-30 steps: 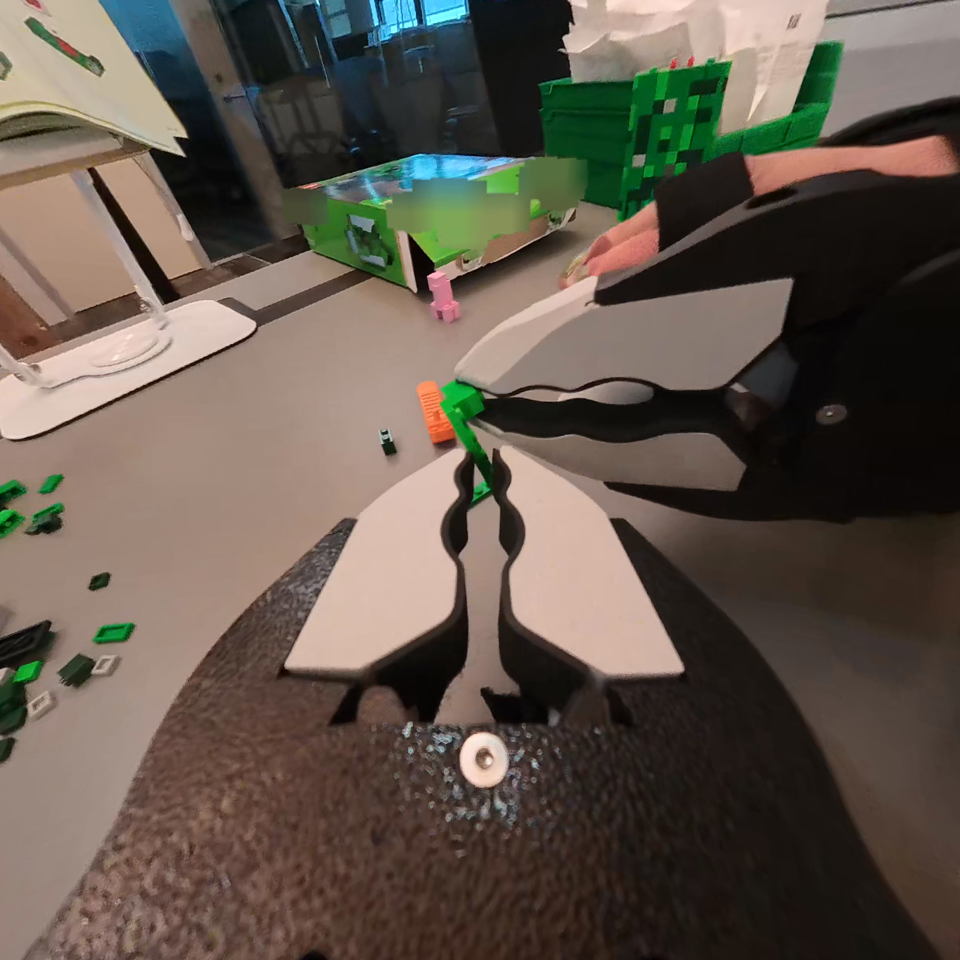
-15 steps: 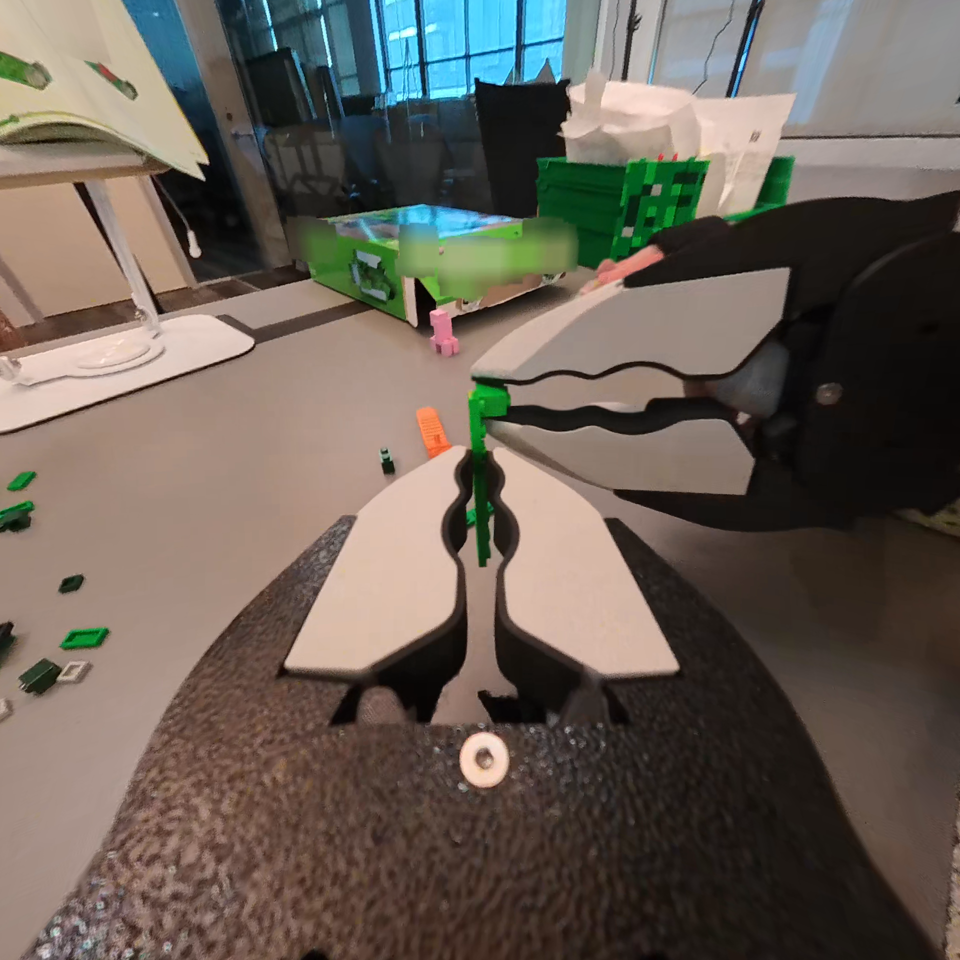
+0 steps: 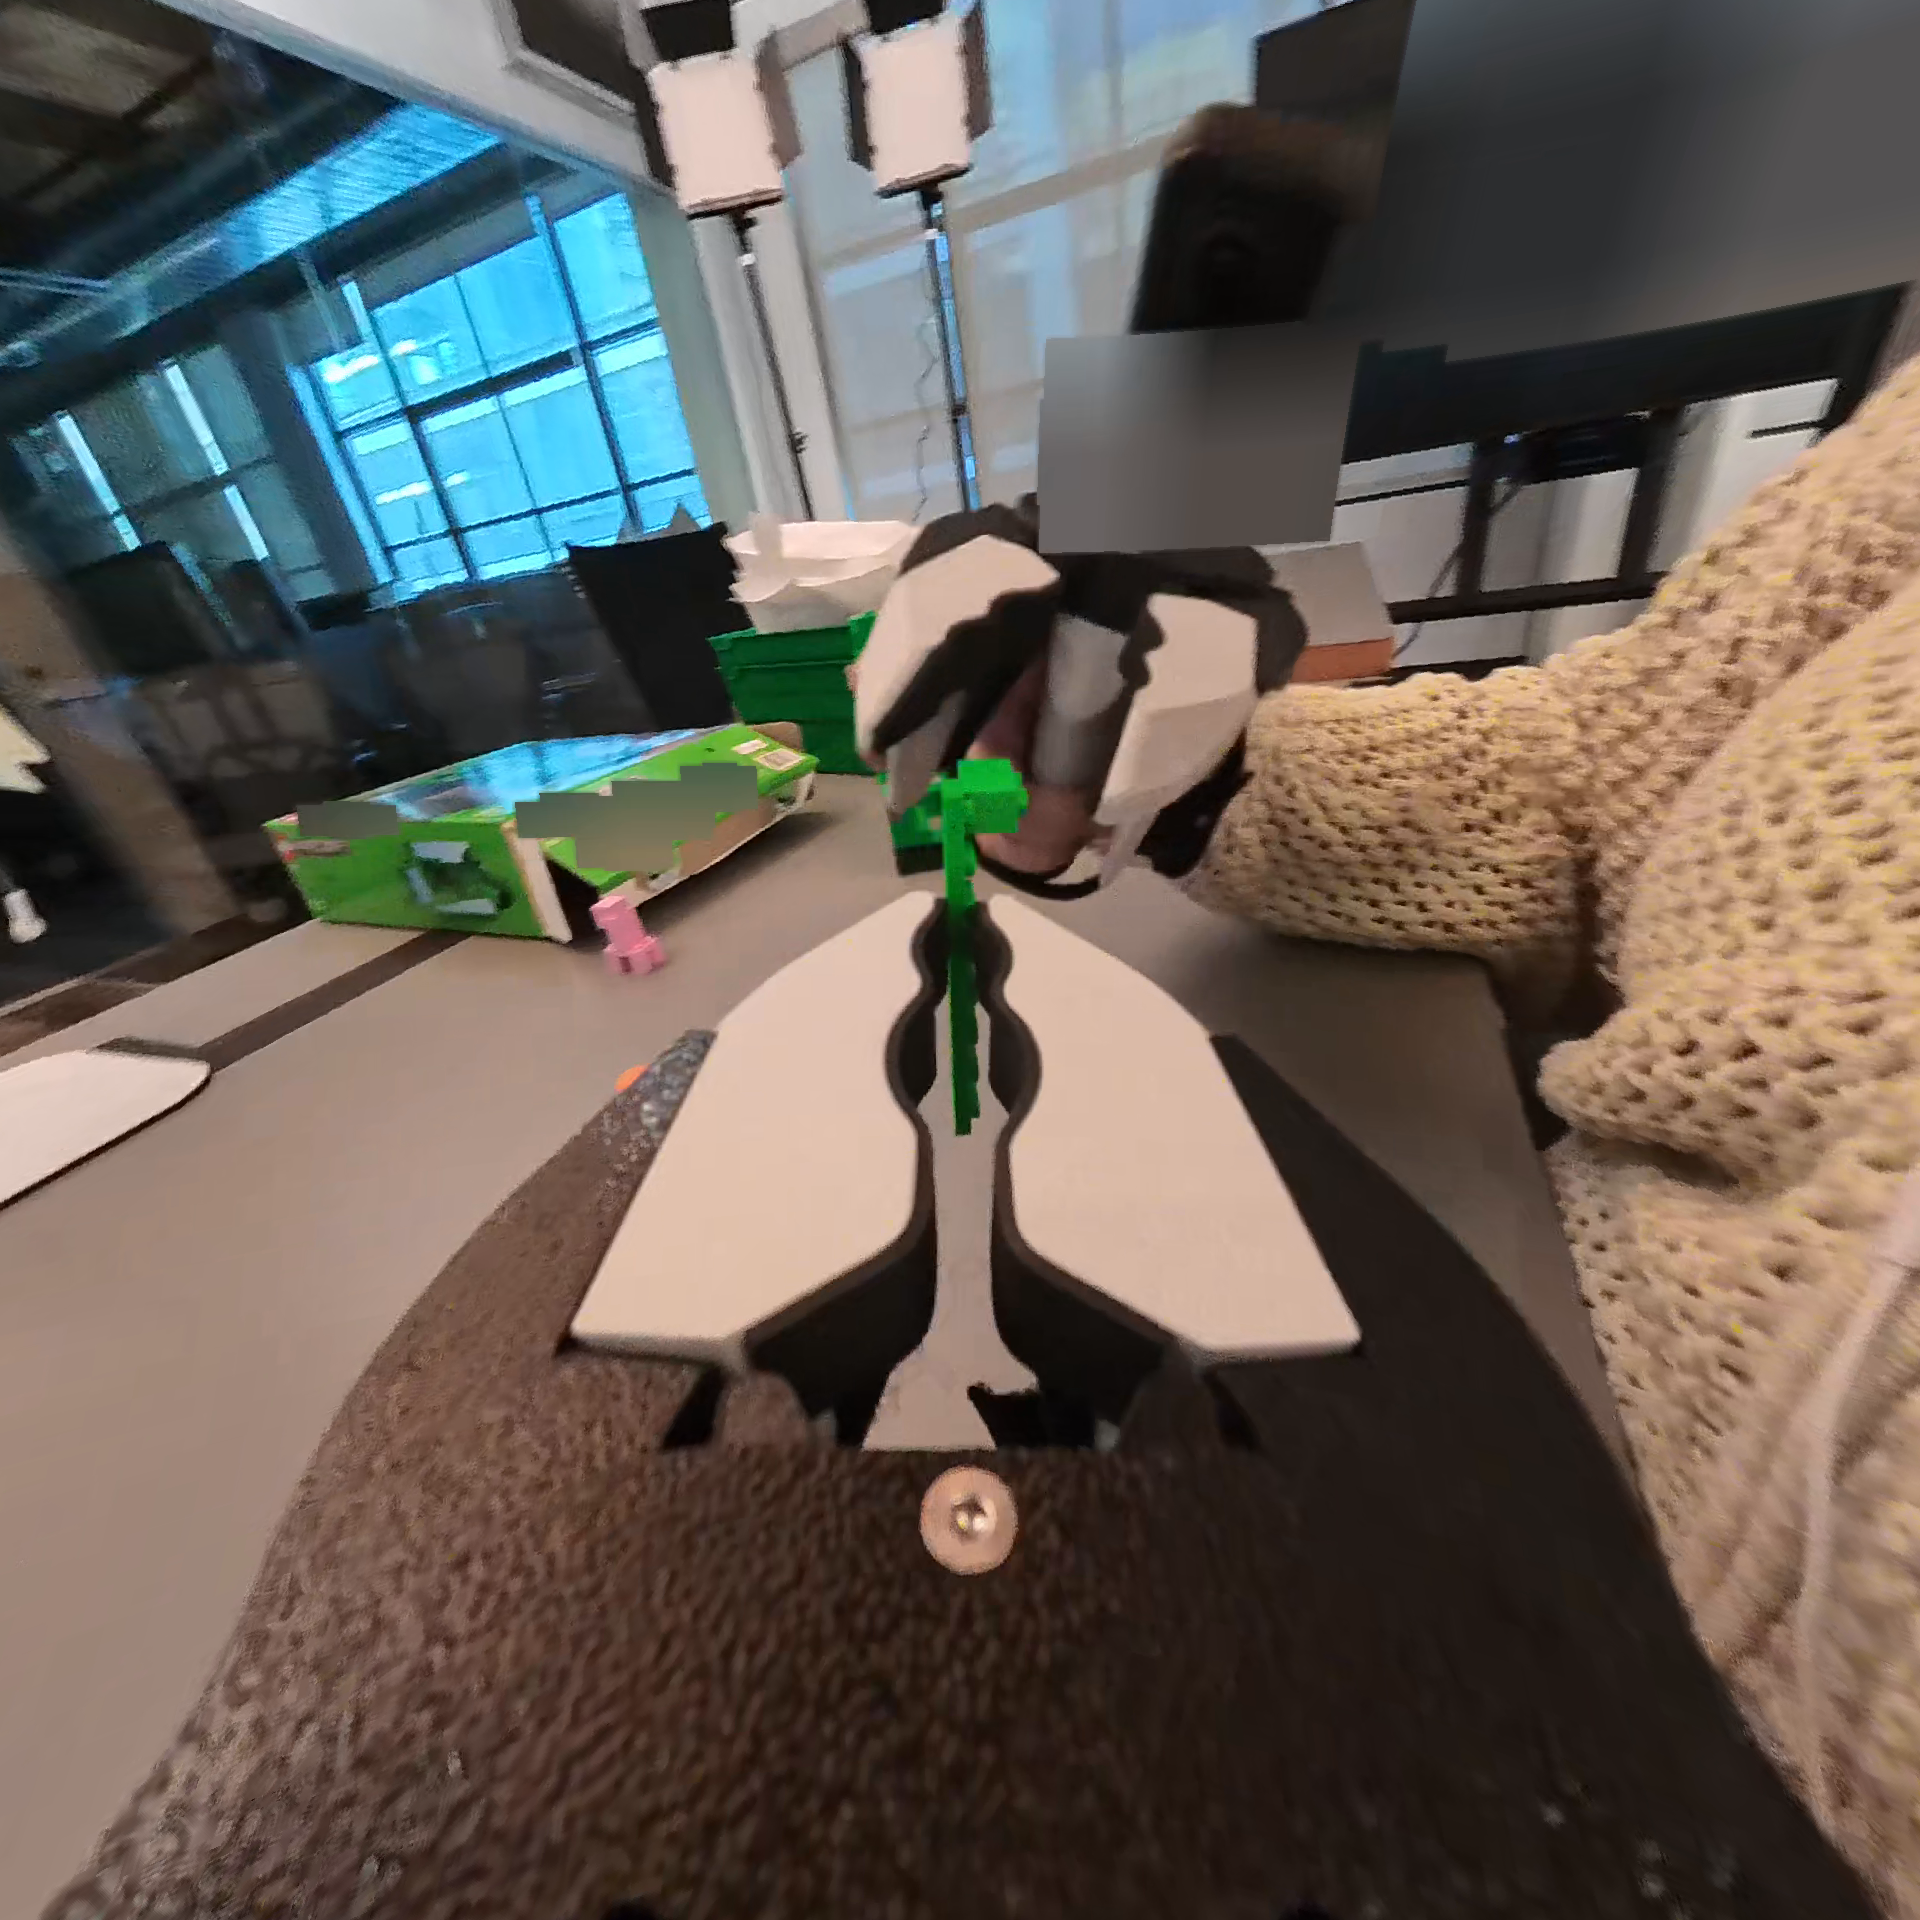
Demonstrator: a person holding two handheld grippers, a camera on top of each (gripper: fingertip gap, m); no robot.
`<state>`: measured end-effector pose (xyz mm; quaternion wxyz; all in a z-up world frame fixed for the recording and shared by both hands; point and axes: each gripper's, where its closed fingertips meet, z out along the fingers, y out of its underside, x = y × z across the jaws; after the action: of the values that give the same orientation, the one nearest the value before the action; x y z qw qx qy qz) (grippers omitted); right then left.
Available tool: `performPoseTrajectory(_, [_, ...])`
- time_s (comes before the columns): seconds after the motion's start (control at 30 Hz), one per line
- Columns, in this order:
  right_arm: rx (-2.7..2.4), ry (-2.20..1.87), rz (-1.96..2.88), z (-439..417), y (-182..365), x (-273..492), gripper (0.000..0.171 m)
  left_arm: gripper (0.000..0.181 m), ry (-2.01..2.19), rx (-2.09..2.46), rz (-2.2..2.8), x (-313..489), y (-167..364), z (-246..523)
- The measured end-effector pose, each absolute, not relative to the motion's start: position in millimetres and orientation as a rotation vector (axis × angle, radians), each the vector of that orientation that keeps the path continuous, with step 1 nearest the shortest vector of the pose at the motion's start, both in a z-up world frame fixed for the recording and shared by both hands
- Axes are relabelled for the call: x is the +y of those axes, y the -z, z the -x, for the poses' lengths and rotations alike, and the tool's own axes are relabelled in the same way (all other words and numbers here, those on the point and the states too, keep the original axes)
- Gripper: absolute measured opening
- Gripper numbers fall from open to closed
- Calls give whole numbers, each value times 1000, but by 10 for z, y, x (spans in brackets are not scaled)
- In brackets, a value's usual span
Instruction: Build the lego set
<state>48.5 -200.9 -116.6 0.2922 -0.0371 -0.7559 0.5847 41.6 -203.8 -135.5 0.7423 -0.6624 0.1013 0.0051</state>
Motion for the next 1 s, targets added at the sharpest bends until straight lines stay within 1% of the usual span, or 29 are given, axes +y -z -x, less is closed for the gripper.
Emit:
performPoseTrajectory(0.1, [-2067,-1576,88,-539,1217,-2083,32,4,18,293,1444,-2032,1363,-537])
performPoseTrajectory(0.23, [-2098,-1661,68,-624,1218,-2157,16,4,16,326,1418,-2042,1336,-594])
performPoseTrajectory(0.47, [-2024,-1832,37,-707,1095,-2242,15,4,54,350,1327,-2100,1221,-677])
performPoseTrajectory(0.73, [-1888,-1915,14,-720,1007,-2276,15,4,120,327,1263,-2126,1138,-709])
performPoseTrajectory(0.83, [-1826,-1865,22,-689,976,-2249,18,4,105,310,1264,-2116,1128,-680])
performPoseTrajectory(0.87, [-1808,-1876,33,-687,942,-2228,28,4,79,297,1268,-2113,1130,-648])
performPoseTrajectory(0.9, [-1819,-1883,40,-689,926,-2205,35,4,51,280,1271,-2116,1127,-610])
performPoseTrajectory(0.97, [-1800,-1860,82,-630,877,-2122,42,4,-53,223,1258,-2140,1092,-487])
performPoseTrajectory(1.0, [-1768,-1797,78,-591,861,-2072,42,4,-107,200,1267,-2147,1094,-427])
